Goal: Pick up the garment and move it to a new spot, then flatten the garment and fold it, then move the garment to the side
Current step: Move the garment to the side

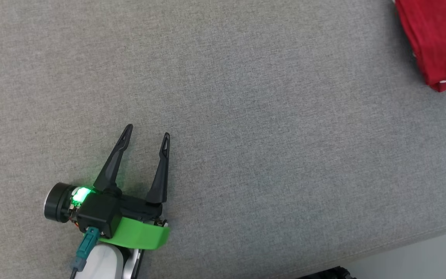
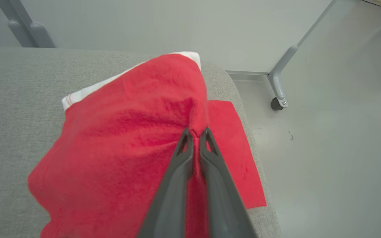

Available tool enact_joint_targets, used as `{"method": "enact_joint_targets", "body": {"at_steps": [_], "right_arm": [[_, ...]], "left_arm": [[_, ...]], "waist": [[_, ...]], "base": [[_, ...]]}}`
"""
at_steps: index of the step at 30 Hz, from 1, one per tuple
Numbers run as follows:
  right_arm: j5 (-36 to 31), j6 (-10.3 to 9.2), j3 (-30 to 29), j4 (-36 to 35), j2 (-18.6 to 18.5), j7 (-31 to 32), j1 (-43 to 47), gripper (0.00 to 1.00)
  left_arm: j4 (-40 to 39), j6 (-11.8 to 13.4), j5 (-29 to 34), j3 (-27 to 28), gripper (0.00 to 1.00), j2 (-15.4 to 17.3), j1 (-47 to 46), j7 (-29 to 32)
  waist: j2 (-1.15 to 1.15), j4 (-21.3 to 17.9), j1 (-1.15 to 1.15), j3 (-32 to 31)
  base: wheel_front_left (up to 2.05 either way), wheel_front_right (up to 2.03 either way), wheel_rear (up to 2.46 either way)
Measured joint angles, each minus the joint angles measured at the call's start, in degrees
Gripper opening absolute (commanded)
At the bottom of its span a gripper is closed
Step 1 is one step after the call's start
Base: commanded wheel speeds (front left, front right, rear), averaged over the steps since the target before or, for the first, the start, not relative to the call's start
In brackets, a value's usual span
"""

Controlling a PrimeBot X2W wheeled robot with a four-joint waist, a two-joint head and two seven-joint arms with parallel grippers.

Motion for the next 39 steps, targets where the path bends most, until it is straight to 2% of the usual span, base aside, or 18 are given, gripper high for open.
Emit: {"method": "enact_joint_targets", "body": {"at_steps": [15, 16, 17, 22, 27, 32, 36, 37, 39], "right_arm": [[-8.03, 0.0, -2.47, 11.26, 2.78, -1.41, -2.94, 0.0], [-8.57, 0.0, -2.61, 12.0, 3.19, -1.56, -3.08, 0.62], [-9.33, 0.0, -2.86, 12.95, 3.7, -1.78, -3.3, 1.0], [-14.69, 0.0, -3.37, 16.99, 5.72, -4.0, -4.42, 1.0], [-26.63, 0.0, -3.68, 19.3, 7.01, -11.13, -6.85, 1.0], [-31.93, 0.0, -8.83, 17.39, 14.05, -12.9, -4.6, 1.0], [-34.21, 0.0, -14.78, 9.73, 19.57, -13.05, 1.82, 1.0], [-36.04, 0.0, -16.9, 5.93, 22.5, -13.05, 6.83, 1.0], [-37.3, 0.0, -17.92, 2.99, 25.49, -13.05, 11.71, 1.0]], "left_arm": [[-0.35, -0.73, -0.21, 0.58, 1.0, 0.16, -0.63, 0.0], [-0.34, -0.77, -0.21, 0.64, 1.0, 0.16, -0.63, 0.0], [-0.34, -0.85, -0.21, 0.67, 1.0, 0.15, -0.63, 0.0], [-0.01, -0.88, -0.21, 0.53, 1.0, 0.03, -0.62, 0.0], [0.37, -0.88, -0.46, 0.4, 1.0, -0.29, -0.58, 0.0], [1.19, -0.32, -1.96, 0.25, 1.0, -0.74, -0.05, 0.0], [1.9, 0.98, -3.47, 0.8, 1.0, -0.94, 1.2, 0.0], [2.47, 1.64, -4.75, 1.31, 1.0, -0.96, 2.46, 0.0], [2.91, 2.44, -5.87, 1.9, 1.0, -0.99, 3.62, 0.0]], "waist": [[0.0, 1.32, 0.0, 1.26], [0.0, 1.36, 0.0, 1.15], [0.0, 1.39, 0.0, 1.02], [0.0, 1.52, 0.0, 0.33], [0.0, 1.83, 0.0, -1.19], [0.0, 2.37, 0.0, -3.89], [0.0, 2.91, 0.0, -6.79], [0.0, 3.25, 0.0, -8.7], [0.0, 3.6, -0.01, -10.6]], "base": [[0.0, 0.0, 0.0], [0.0, 0.0, 0.0], [0.0, 0.0, 0.0], [0.0, 0.0, 0.0], [0.0, 0.0, 0.0], [0.0, 0.0, 0.0], [0.0, 0.0, 0.0], [0.0, 0.0, 0.0], [0.0, 0.0, 0.0]]}}
